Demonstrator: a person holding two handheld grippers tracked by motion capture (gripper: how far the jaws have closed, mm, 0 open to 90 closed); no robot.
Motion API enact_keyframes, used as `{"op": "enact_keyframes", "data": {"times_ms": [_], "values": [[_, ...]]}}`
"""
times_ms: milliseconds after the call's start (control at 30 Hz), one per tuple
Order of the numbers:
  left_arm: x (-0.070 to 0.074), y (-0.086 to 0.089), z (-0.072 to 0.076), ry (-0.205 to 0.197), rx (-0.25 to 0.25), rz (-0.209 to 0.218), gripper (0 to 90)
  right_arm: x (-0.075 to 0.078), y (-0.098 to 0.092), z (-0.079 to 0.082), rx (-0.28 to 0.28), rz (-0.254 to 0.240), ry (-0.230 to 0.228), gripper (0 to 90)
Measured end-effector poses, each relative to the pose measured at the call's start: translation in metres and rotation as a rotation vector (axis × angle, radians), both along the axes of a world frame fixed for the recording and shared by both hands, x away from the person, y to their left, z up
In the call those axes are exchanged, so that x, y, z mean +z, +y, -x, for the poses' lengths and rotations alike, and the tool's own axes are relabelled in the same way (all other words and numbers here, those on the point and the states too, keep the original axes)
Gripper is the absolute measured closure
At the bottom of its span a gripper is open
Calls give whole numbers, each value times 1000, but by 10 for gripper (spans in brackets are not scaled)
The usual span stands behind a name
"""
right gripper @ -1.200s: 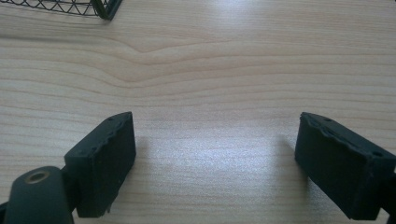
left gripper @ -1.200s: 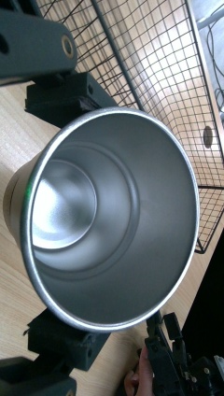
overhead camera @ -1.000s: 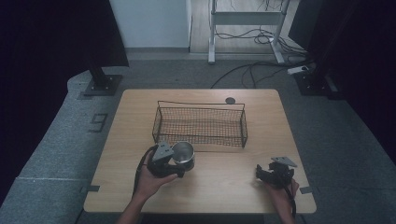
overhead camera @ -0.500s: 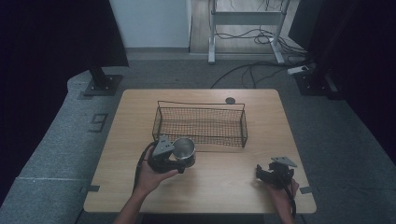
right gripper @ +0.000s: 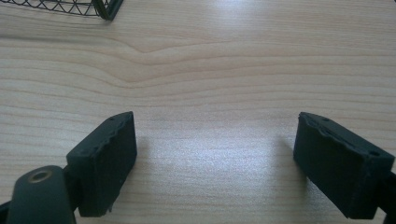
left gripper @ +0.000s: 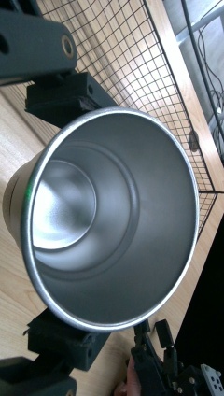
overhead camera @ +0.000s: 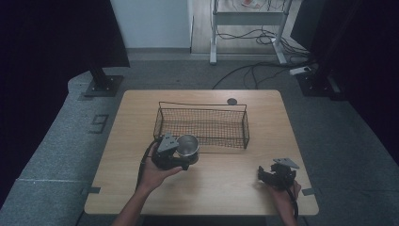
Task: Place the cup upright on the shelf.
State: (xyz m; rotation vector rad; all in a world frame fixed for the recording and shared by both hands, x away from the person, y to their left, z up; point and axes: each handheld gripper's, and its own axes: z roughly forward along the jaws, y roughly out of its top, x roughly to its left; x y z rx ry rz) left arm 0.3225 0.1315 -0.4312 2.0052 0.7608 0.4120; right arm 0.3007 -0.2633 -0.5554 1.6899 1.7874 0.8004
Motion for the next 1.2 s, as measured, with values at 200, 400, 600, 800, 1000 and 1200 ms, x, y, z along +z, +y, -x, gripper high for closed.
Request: {"op": "enact_keyframes", "data": {"times_ms": [200, 400, 600, 800, 1000, 1200], "values": [[2, -1, -5, -8, 1, -5, 191, 0, 0, 0, 0, 1, 0, 133], [5, -3, -11, -12, 3, -5, 191, 0, 0, 0, 1, 0, 0, 134], [9, -6, -17, -18, 2, -8, 191, 0, 0, 0, 2, -1, -1, 135], [13, -9, -24, -24, 2, -3, 191, 0, 0, 0, 2, 0, -2, 135], [17, -12, -28, -34, 0, -16, 191, 0, 0, 0, 2, 2, -1, 136], [20, -15, -32, -41, -3, -23, 191, 0, 0, 0, 1, 2, -2, 136]]}}
